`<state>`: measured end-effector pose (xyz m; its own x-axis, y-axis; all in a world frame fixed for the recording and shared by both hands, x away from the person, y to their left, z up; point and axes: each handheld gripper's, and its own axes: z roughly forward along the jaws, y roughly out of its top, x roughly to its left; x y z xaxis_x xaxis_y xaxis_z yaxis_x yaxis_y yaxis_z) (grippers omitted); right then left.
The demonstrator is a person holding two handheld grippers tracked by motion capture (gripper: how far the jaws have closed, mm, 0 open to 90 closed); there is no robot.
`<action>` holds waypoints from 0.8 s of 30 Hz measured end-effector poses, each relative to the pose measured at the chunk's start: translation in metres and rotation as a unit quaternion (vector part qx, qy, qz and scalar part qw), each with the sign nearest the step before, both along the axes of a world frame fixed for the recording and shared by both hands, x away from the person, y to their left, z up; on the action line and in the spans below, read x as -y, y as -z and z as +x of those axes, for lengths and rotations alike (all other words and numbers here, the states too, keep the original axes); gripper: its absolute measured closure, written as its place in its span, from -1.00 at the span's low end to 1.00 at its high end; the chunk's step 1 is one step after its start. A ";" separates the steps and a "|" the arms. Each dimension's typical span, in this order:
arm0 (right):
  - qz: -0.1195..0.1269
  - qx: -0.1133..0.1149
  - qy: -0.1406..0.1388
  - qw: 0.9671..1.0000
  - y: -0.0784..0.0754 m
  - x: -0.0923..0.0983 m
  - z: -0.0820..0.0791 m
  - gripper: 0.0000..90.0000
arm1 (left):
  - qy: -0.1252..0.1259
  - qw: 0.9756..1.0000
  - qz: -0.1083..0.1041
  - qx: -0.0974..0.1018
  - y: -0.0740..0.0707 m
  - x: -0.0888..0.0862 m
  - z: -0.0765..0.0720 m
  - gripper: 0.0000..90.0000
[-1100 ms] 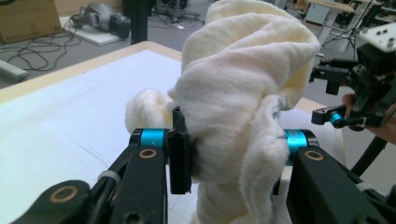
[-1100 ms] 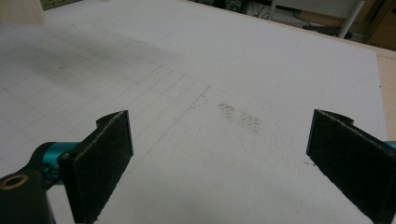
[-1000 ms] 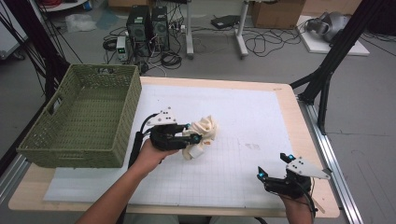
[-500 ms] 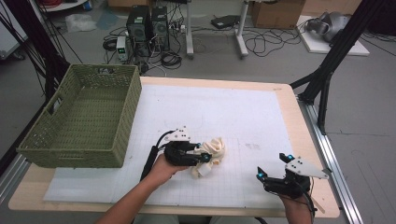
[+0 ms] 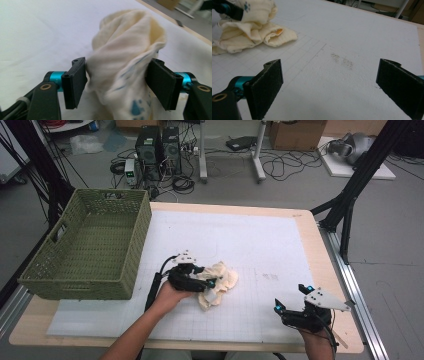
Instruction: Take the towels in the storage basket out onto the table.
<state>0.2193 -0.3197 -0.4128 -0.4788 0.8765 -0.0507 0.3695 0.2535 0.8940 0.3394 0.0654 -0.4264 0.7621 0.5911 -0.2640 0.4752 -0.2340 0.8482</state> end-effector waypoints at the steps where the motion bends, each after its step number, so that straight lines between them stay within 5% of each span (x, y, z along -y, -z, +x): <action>1: 0.000 -0.003 -0.001 1.000 0.000 0.000 0.000 -0.86 | -0.013 1.000 -0.001 0.005 -0.003 -0.007 0.000 -0.37; 7: 0.008 -0.009 -0.009 1.000 0.000 -0.005 0.005 -0.86 | -0.047 0.998 -0.014 0.029 -0.015 -0.045 -0.007 -0.38; 15: -0.013 -0.027 -0.061 0.998 0.001 -0.040 0.024 -0.86 | -0.069 0.996 -0.019 0.059 -0.013 -0.067 -0.018 -0.35; 16: -0.018 -0.029 -0.069 0.997 0.001 -0.046 0.028 -0.83 | -0.073 0.996 -0.016 0.058 -0.011 -0.068 -0.019 -0.34; 17: -0.025 -0.028 -0.099 0.994 0.003 -0.059 0.037 -0.56 | -0.074 0.995 -0.011 0.059 -0.010 -0.070 -0.019 -0.32; 22: -0.045 -0.036 -0.137 0.989 0.008 -0.087 0.057 -0.38 | -0.078 0.995 -0.018 0.058 -0.008 -0.077 -0.018 -0.26; 23: -0.071 -0.028 -0.149 0.986 0.011 -0.102 0.065 -0.27 | -0.077 0.995 -0.018 0.055 -0.008 -0.077 -0.018 -0.25; 24: -0.071 -0.028 -0.149 0.986 0.011 -0.102 0.065 -0.27 | -0.077 0.995 -0.018 0.055 -0.008 -0.077 -0.018 -0.24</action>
